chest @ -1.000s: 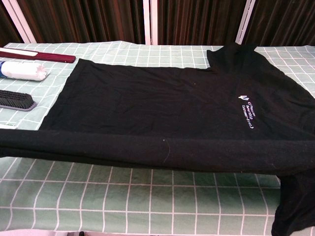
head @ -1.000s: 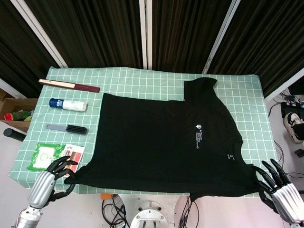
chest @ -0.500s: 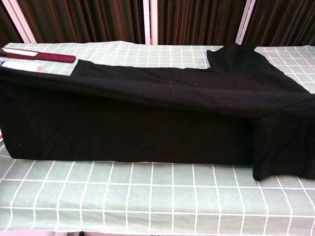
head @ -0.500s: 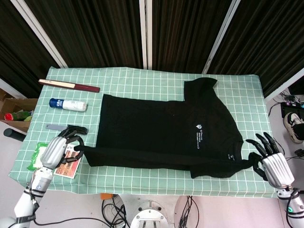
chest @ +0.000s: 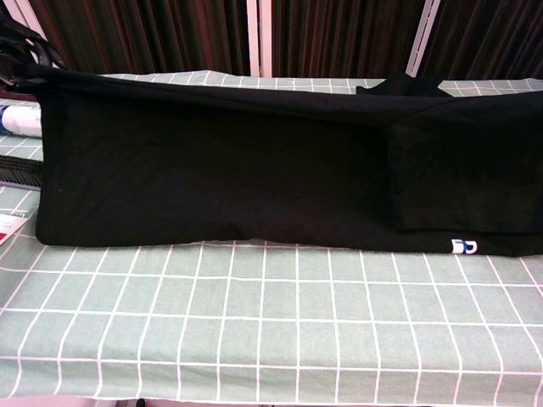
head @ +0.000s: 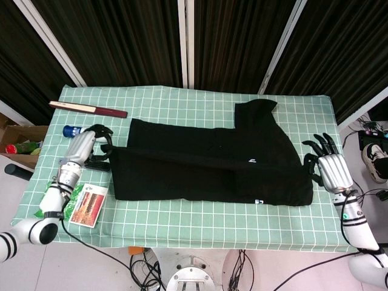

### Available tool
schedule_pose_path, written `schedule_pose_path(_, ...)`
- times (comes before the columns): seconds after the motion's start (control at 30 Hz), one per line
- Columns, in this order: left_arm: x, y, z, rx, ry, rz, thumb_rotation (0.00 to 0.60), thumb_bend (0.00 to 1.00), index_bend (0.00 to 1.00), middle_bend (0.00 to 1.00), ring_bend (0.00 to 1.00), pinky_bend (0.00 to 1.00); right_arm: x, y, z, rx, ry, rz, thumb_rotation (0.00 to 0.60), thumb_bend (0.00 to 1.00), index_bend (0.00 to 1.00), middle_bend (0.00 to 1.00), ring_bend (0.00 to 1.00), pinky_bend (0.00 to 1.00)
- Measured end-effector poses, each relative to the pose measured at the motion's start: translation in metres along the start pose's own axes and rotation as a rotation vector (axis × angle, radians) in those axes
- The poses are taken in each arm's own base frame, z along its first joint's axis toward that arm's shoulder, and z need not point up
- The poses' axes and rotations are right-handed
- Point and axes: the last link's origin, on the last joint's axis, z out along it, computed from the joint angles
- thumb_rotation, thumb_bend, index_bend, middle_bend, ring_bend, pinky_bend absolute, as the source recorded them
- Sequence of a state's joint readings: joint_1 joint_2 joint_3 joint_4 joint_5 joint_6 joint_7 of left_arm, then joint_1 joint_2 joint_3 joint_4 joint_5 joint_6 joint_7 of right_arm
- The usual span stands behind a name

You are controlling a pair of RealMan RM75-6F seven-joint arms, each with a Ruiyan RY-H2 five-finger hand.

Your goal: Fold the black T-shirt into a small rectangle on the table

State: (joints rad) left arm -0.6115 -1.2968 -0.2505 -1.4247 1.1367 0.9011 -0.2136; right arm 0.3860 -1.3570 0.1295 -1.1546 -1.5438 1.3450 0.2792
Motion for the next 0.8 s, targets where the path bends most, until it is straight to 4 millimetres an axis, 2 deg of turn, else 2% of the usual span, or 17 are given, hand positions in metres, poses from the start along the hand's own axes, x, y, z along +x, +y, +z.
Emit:
schedule_pose_path(0.13,0.001,-0.001,0.024,0.024,0.001,0.073,0.6,0.49,0.63,0.27,0.14,0.18,-0.008,0.0,0.018,-0.018,-0.011,-0.005,0.6,0.69,0.77,0.26,0.06,0.05)
schedule_pose_path(0.33,-0.004,-0.001,0.052,0.061,-0.043,0.164,0.6,0.49,0.63,0.26,0.14,0.18,-0.019,0.004,0.035,-0.05,-0.044,-0.026,0.6,0.69,0.77,0.26,0.06,0.05)
schedule_pose_path(0.8,-0.021,0.001,0.096,0.114,-0.09,0.278,0.6,0.49,0.63,0.26,0.14,0.18,-0.037,0.012,0.056,-0.083,-0.081,-0.087,0.6,0.69,0.77,0.26,0.06,0.05)
